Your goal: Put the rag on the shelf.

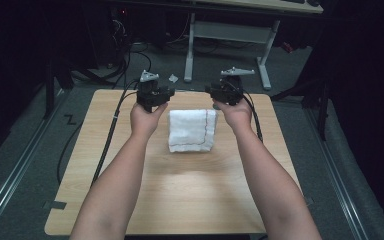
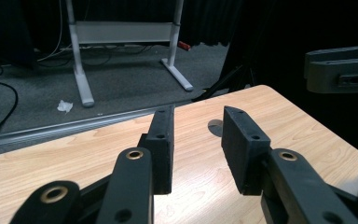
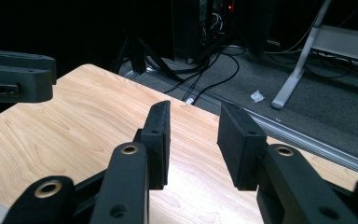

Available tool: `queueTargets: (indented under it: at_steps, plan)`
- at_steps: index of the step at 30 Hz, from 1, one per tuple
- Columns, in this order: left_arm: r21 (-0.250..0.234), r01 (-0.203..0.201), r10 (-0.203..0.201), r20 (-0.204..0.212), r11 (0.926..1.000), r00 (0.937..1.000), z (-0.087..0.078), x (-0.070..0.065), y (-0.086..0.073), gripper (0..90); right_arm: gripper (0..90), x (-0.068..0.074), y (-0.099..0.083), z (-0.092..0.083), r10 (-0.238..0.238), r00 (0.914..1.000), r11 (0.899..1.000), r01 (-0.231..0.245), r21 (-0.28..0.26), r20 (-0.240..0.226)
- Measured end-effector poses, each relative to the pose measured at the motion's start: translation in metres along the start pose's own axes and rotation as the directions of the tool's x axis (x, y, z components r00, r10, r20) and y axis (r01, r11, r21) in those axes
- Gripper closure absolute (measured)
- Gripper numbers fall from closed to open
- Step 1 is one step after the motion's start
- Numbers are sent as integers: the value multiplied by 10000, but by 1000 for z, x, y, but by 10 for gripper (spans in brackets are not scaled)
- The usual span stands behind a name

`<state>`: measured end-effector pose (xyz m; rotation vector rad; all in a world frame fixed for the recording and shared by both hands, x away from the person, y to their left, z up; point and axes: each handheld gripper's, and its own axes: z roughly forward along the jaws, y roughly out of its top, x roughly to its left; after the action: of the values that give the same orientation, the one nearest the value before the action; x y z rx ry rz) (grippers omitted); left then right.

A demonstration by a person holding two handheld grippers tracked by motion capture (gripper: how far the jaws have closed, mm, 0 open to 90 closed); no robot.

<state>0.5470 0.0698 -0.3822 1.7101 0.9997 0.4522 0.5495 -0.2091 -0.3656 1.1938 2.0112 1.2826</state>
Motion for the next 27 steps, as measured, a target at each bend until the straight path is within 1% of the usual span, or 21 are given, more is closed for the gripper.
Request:
queueTargets:
  at_steps: [6, 10, 11, 12, 13, 16, 18, 22, 23, 24, 27]
  plan:
    - [-168, 41, -41, 3, 9999, 10000, -14, 3, -8, 620, 614, 4, -5, -14, -176, 9998, 9994, 180, -294, 109]
    - [-265, 172, -173, -5, 9995, 9999, -25, 6, -14, 605, 597, 6, -11, -26, -204, 9997, 9984, 209, -517, 112]
    - [-169, 146, -146, 28, 9998, 9999, -28, 6, -15, 602, 594, 7, -13, -29, -226, 9997, 9982, 232, -560, 109]
    - [-113, -1, 0, -28, 9999, 10000, -31, 5, -17, 596, 587, 8, -14, -32, -254, 9996, 9982, 260, -543, 124]
    - [-243, -98, 97, -36, 9997, 9999, -35, 4, -19, 594, 583, 8, -16, -35, -287, 9995, 9980, 295, -568, 143]
    - [-288, -85, 86, 23, 9995, 10000, -46, 4, -23, 591, 575, 11, -21, -45, -368, 9991, 9971, 380, -667, 188]
    - [-305, -207, 205, -38, 9993, 9998, -53, 3, -27, 586, 569, 13, -25, -51, -366, 9991, 9966, 380, -730, 198]
    - [-273, -283, 280, -121, 9992, 9995, -66, 0, -36, 578, 552, 17, -33, -64, -444, 9987, 9953, 464, -854, 247]
    - [-273, -283, 280, -121, 9992, 9995, -66, 0, -36, 576, 552, 17, -33, -64, -444, 9987, 9953, 464, -854, 247]
    - [-245, -275, 272, -125, 9993, 9996, -74, -2, -43, 573, 532, 21, -40, -71, -544, 9980, 9948, 569, -849, 312]
    - [-309, -320, 320, 13, 9990, 9995, -89, -7, -58, 565, 505, 26, -50, -80, -696, 9970, 9942, 722, -795, 352]
